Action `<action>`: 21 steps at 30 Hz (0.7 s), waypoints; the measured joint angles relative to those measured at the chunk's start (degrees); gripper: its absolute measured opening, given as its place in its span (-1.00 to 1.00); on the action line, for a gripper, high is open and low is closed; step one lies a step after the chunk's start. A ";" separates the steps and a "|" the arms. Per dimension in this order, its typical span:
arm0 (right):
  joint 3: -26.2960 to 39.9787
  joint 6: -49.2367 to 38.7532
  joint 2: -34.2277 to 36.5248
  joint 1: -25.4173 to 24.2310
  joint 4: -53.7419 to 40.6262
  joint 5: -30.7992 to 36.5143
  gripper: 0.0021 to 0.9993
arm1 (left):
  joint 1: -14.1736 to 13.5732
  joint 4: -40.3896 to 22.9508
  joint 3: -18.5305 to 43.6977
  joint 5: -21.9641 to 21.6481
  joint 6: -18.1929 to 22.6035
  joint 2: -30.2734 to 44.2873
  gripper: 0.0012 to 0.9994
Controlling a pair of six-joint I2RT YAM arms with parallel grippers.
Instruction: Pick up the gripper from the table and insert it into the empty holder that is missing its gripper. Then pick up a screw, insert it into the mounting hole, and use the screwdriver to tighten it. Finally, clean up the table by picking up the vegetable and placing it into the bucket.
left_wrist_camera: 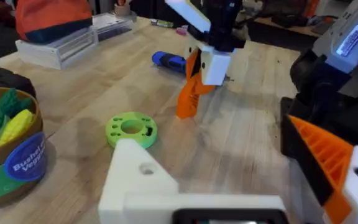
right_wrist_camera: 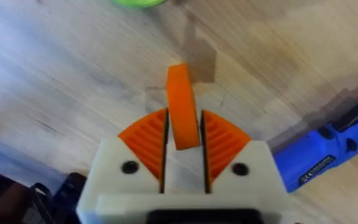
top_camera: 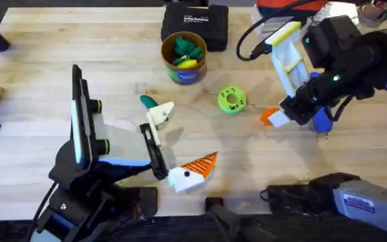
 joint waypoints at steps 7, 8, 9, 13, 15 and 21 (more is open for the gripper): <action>-0.34 -0.20 -0.14 0.00 1.06 -0.39 -0.97 | 0.00 0.00 0.00 0.00 0.00 0.00 0.97; -0.36 -0.20 -0.24 0.00 1.26 -0.43 -0.97 | 0.00 0.00 0.00 0.00 0.00 0.00 0.97; -0.36 -0.17 -0.47 0.00 1.44 -0.43 -0.97 | 0.00 0.00 0.00 0.00 0.00 0.00 0.97; -0.53 0.22 -3.88 0.00 1.50 -0.43 -0.97 | 0.00 0.00 0.00 0.00 0.00 0.00 0.97; -0.62 0.87 -7.25 -0.02 1.46 -0.47 -0.97 | 0.00 0.00 0.00 0.00 0.00 0.00 0.97; -0.87 4.28 -19.18 -3.08 2.22 -6.89 -0.97 | 0.00 0.00 0.00 0.00 0.00 0.00 0.97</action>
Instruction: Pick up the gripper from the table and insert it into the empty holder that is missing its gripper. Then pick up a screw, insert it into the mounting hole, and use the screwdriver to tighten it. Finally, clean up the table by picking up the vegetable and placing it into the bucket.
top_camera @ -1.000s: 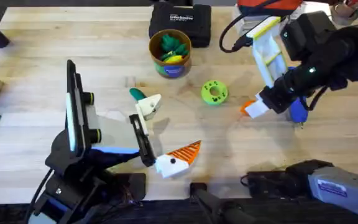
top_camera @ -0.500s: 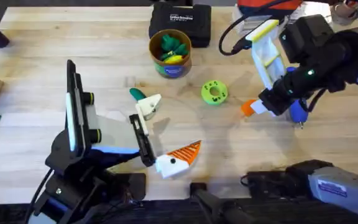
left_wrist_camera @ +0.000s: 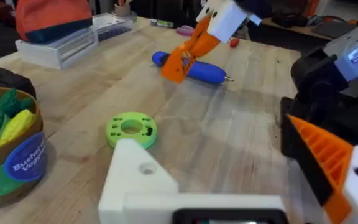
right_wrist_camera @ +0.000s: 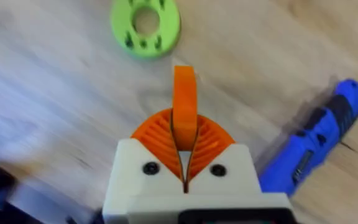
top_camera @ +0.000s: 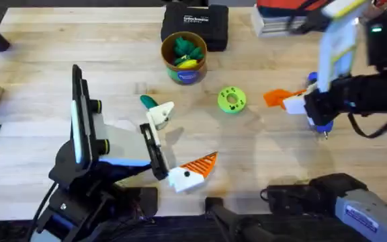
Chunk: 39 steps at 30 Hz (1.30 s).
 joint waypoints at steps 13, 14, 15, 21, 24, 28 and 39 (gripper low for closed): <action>-15.54 26.75 1.81 -1.64 25.79 -43.75 -0.97 | 0.00 0.00 0.00 0.00 0.00 0.00 0.97; -16.09 28.15 3.45 -0.76 26.59 -46.84 -0.97 | 0.00 0.00 0.00 0.00 0.00 0.00 0.97; -16.32 29.18 4.83 -0.09 27.15 -49.24 -0.97 | 0.00 0.00 0.00 0.00 0.00 0.00 0.97; -16.51 33.08 16.00 3.28 36.09 -63.78 -0.98 | 0.00 0.00 0.00 0.00 0.00 0.00 0.97; -16.51 36.31 22.30 4.33 42.51 -69.13 -0.98 | 0.00 0.00 0.00 0.00 0.00 0.00 0.97; -16.51 42.43 29.37 5.41 50.40 -75.11 -0.98 | 0.00 0.00 0.00 0.00 0.00 0.00 0.97; -16.51 57.89 32.09 7.94 62.16 -78.99 -0.98 | 0.00 0.00 0.00 0.00 0.00 0.00 0.97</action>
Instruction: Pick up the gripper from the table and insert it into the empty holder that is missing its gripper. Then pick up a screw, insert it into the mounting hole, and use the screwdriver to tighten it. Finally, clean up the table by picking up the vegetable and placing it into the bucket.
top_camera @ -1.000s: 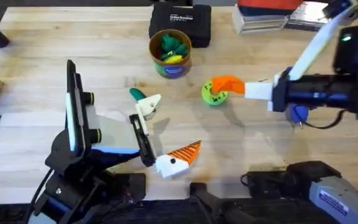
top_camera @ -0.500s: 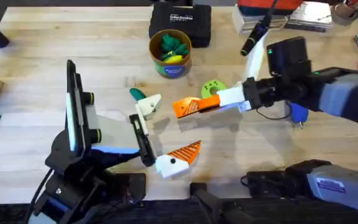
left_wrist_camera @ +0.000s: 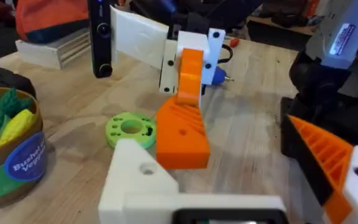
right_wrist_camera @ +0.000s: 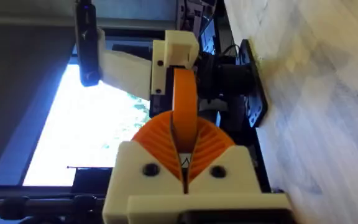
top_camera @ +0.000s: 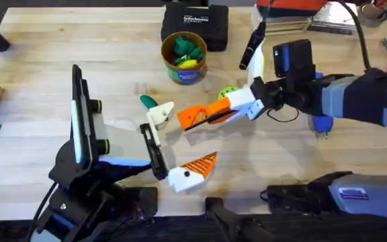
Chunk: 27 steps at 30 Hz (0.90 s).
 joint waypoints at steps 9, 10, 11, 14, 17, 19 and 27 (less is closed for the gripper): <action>0.07 10.28 0.00 4.51 8.31 3.53 -0.98 | 0.00 0.00 0.00 -0.03 0.00 0.00 0.97; 0.07 11.47 0.00 4.75 9.53 3.69 -0.98 | 0.04 0.00 0.00 -0.08 0.00 0.00 0.97; 0.07 12.42 0.00 4.78 10.59 3.78 -0.98 | 0.13 0.00 0.00 -0.09 0.00 0.00 0.97; 0.07 15.53 0.00 4.82 13.61 3.90 -0.98 | 0.26 0.00 0.00 -0.26 0.00 0.00 0.97; 0.07 18.41 0.00 4.82 15.74 4.31 -0.98 | 0.26 0.00 0.00 -0.48 0.00 0.00 0.97; 0.08 19.85 0.00 4.88 16.89 4.91 -0.98 | 0.31 0.00 0.00 -0.30 -0.01 0.00 0.97; 0.11 22.17 0.00 5.52 17.53 6.40 -0.98 | 0.31 0.00 0.00 -0.31 -0.24 0.00 0.97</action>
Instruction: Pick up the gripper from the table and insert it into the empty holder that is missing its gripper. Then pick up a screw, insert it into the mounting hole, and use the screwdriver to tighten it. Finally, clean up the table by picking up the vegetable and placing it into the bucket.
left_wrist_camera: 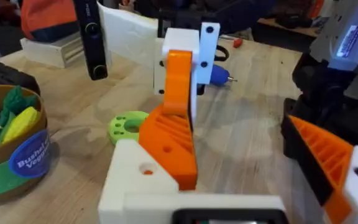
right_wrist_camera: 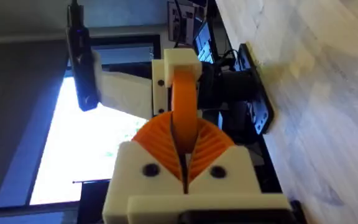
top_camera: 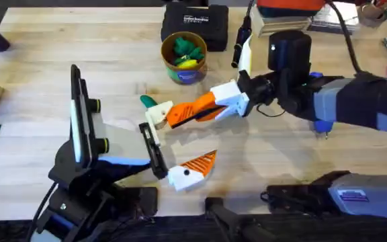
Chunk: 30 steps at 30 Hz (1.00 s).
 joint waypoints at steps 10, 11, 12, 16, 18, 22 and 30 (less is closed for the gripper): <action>0.28 1.14 0.00 3.77 1.28 5.30 -0.98 | 0.07 -0.05 0.00 -0.26 -1.23 0.00 0.97; 0.28 1.45 0.00 4.16 1.96 5.91 -0.98 | 0.10 -0.04 0.00 -0.34 -1.23 0.01 0.97; 0.28 1.78 0.00 4.48 2.65 6.52 -0.98 | 0.17 -0.04 0.00 -0.47 -1.25 0.02 0.97; 0.28 3.28 -0.02 5.48 4.57 9.11 -0.98 | 0.33 -0.02 0.00 -1.16 -1.25 0.02 0.97; 0.28 3.94 0.00 5.86 5.05 10.37 -0.98 | 0.35 -0.02 0.00 -1.36 -1.35 0.01 0.97; 0.33 4.96 -0.13 6.73 5.40 12.75 -0.98 | 0.42 -0.04 0.00 -1.70 -2.03 0.02 0.97; 0.50 5.79 -0.75 8.26 5.68 17.00 -0.98 | 0.92 -0.03 0.00 -3.09 -2.56 0.02 0.97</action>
